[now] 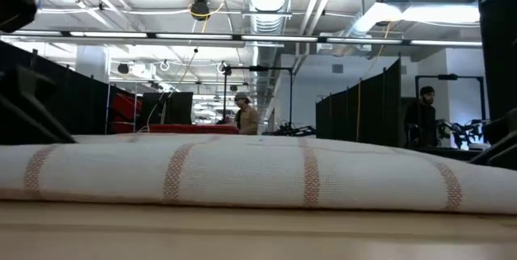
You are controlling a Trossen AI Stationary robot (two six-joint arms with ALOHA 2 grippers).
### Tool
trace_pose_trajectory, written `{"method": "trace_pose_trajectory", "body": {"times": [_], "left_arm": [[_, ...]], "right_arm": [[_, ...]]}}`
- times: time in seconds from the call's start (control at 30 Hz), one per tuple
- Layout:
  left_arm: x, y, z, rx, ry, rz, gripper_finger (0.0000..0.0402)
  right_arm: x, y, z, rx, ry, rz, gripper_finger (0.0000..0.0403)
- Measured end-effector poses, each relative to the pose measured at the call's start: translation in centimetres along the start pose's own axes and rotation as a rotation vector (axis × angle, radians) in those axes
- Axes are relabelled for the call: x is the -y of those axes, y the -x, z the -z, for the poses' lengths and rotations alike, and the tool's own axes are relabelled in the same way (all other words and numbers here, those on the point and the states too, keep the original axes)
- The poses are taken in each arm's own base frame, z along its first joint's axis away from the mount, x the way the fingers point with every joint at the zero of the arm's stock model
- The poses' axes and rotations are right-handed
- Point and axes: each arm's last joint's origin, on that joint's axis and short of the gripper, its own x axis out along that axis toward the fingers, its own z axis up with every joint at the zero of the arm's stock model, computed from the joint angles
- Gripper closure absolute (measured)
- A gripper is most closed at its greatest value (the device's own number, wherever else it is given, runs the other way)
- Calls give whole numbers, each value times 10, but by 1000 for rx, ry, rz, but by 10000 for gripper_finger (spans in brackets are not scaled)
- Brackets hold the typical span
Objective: Roll towel
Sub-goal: Fold the white towel
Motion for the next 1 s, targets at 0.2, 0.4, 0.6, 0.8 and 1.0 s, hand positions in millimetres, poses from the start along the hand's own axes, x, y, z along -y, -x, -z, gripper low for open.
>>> {"method": "trace_pose_trajectory", "body": {"times": [0.2,0.4,0.6,0.8,1.0], "left_arm": [[-5,3,3,15,1,-16,325],[15,12,-47,85,-76,64,325],[33,23,-92,129,-84,182,325],[48,0,-71,60,-68,219,325],[45,-25,-43,-8,-92,147,325]], "right_arm": [[1,-1,-3,3,41,-10,305],[-12,11,-50,80,121,-130,305],[-28,29,-86,98,130,-203,305],[-55,23,-65,20,144,-196,305],[-45,-1,-22,-77,117,-106,305]]}}
